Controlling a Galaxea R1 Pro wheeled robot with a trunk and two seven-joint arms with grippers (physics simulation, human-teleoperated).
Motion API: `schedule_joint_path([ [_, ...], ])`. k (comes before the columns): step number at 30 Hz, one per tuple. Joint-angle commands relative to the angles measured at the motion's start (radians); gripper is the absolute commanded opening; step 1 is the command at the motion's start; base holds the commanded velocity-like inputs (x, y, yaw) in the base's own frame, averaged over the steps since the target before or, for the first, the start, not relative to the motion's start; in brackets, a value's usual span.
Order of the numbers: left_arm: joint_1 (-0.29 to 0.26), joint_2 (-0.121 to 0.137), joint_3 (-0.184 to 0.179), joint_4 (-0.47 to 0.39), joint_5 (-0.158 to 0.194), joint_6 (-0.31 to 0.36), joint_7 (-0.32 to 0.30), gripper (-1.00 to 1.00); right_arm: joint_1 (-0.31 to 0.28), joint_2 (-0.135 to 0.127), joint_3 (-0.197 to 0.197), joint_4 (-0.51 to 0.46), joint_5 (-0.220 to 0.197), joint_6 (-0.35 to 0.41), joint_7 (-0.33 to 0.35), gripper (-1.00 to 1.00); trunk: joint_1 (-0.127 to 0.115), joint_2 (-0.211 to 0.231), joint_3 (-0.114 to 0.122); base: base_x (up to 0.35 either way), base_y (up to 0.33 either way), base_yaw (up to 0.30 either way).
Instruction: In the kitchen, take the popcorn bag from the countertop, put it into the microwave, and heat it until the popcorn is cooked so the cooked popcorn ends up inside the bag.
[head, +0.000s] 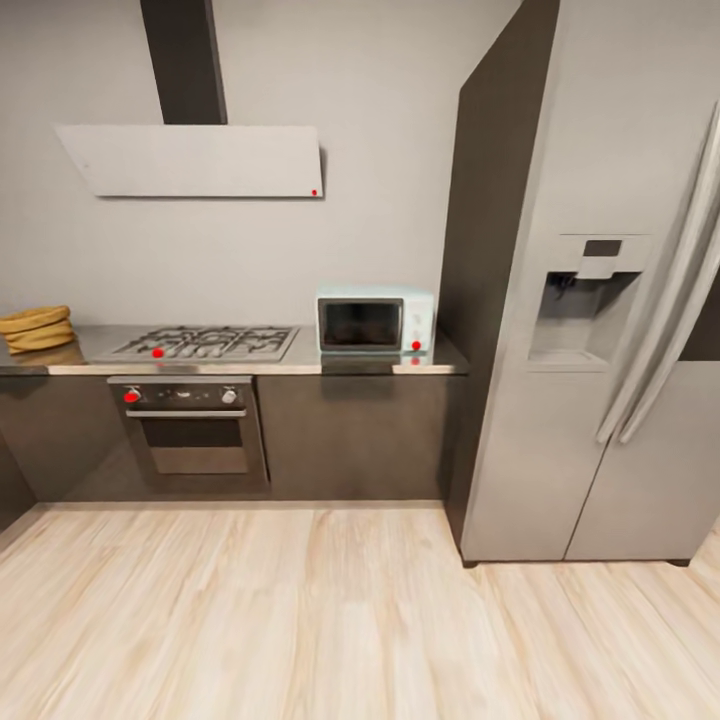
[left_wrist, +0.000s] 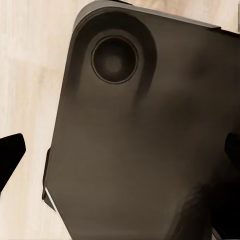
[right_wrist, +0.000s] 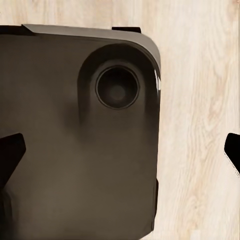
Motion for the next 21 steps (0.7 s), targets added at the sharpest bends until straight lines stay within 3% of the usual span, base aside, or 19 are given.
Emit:
schedule_joint_path([
  [1,0.000,0.000,0.005,-0.001,0.002,-0.002,0.001,1.00,0.000,0.000,0.000,0.001,0.000,-0.004,0.000,1.00,0.001,0.000,-0.001,0.321,0.000,0.000],
  [21,0.000,0.000,0.007,-0.001,0.004,-0.002,0.000,1.00,-0.001,0.000,0.000,0.001,0.000,-0.003,0.000,1.00,0.001,0.000,-0.001,0.320,0.091,0.000],
])
